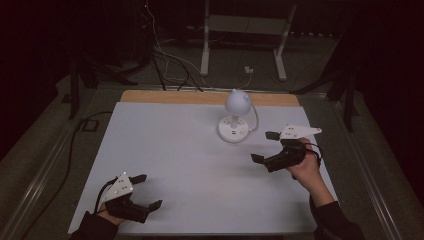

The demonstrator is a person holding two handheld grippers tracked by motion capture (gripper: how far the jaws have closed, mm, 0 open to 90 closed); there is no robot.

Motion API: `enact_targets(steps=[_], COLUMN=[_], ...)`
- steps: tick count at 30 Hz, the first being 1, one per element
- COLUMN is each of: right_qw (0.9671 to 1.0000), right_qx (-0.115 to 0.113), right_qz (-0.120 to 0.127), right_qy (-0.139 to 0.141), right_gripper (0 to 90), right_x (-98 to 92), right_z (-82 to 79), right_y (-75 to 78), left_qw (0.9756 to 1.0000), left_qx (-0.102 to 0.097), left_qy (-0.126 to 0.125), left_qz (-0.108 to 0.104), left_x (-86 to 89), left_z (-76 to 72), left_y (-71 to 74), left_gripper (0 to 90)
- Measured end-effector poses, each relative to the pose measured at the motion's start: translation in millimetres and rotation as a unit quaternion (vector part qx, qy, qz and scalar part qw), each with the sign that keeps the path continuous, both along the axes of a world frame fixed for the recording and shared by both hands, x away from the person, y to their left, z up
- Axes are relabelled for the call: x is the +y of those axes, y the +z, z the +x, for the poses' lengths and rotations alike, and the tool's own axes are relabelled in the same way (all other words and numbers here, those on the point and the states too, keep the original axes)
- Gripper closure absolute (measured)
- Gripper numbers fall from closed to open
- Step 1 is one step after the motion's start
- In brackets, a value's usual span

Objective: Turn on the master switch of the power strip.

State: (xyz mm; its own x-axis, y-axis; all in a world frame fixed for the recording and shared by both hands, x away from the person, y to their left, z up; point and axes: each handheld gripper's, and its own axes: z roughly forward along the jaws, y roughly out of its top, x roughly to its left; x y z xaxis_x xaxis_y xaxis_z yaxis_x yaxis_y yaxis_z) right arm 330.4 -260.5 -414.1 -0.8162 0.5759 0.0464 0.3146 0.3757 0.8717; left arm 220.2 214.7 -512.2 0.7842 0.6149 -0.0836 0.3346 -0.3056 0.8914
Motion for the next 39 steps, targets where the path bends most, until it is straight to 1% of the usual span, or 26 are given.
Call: enact_targets(steps=[11,13,14,21,22,25,26,29,32,33,34,35,36,39], right_qw=[0.9995,0.9994,0.9992,0.9989,0.9989,0.9987,0.9985,0.9984,0.9982,0.9982,0.998,0.998,0.9979,0.9979], right_qx=[-0.003,-0.004,-0.004,-0.001,-0.001,0.001,-0.002,0.0,0.003,0.003,0.0,0.0,0.003,0.002], right_qz=[0.0,0.0,0.0,0.0,0.0,0.004,0.001,-0.001,-0.002,-0.002,-0.005,-0.005,-0.006,-0.004], right_qy=[-0.032,-0.034,-0.039,-0.048,-0.048,-0.051,-0.055,-0.057,-0.06,-0.06,-0.062,-0.062,-0.065,-0.065], right_gripper=[0.0,0.0,0.0,0.0,0.0,0.0,0.0,0.0,0.0,0.0,0.0,0.0,0.0,0.0], right_x=[-2.6,-2.5,-2.2,-1.1,-1.1,-0.2,0.5,1.8,4.7,4.7,6.2,6.2,7.4,8.3], right_z=[20.3,22.4,26.3,39.3,39.3,47.0,48.4,52.6,60.4,60.4,64.2,64.2,68.5,72.7], right_y=[-3.0,-3.5,-4.3,-6.0,-6.0,-8.0,-8.5,-9.9,-12.1,-12.1,-13.1,-13.1,-14.6,-16.3], left_qw=[1.0,1.0,1.0,1.0,1.0,1.0,1.0,1.0,1.0,1.0,1.0,1.0,1.0,1.0], left_qx=[-0.001,0.0,0.0,0.0,0.001,0.001,0.001,0.001,0.001,0.001,0.001,0.001,0.001,0.002], left_qy=[-0.001,-0.001,-0.001,-0.001,0.0,0.0,0.0,0.0,-0.001,-0.001,-0.001,-0.001,-0.001,0.0], left_qz=[0.001,0.0,0.0,0.0,0.0,0.0,0.0,-0.001,-0.001,-0.001,-0.001,-0.001,-0.001,-0.002], left_x=[-0.3,0.0,0.1,0.0,0.1,0.1,0.1,0.1,0.3,0.3,0.4,0.4,0.5,0.6], left_z=[0.0,0.1,0.3,0.1,0.2,0.2,0.2,0.3,0.3,0.3,0.3,0.3,0.5,0.6], left_y=[0.0,0.0,-0.2,-0.1,-0.1,-0.2,-0.2,-0.3,-0.2,-0.2,-0.2,-0.2,-0.3,-0.4], left_gripper=[0.2,0.2,0.2,0.2,0.2,0.2,0.2,0.2,0.2,0.2,0.2,0.2,0.2,0.2])
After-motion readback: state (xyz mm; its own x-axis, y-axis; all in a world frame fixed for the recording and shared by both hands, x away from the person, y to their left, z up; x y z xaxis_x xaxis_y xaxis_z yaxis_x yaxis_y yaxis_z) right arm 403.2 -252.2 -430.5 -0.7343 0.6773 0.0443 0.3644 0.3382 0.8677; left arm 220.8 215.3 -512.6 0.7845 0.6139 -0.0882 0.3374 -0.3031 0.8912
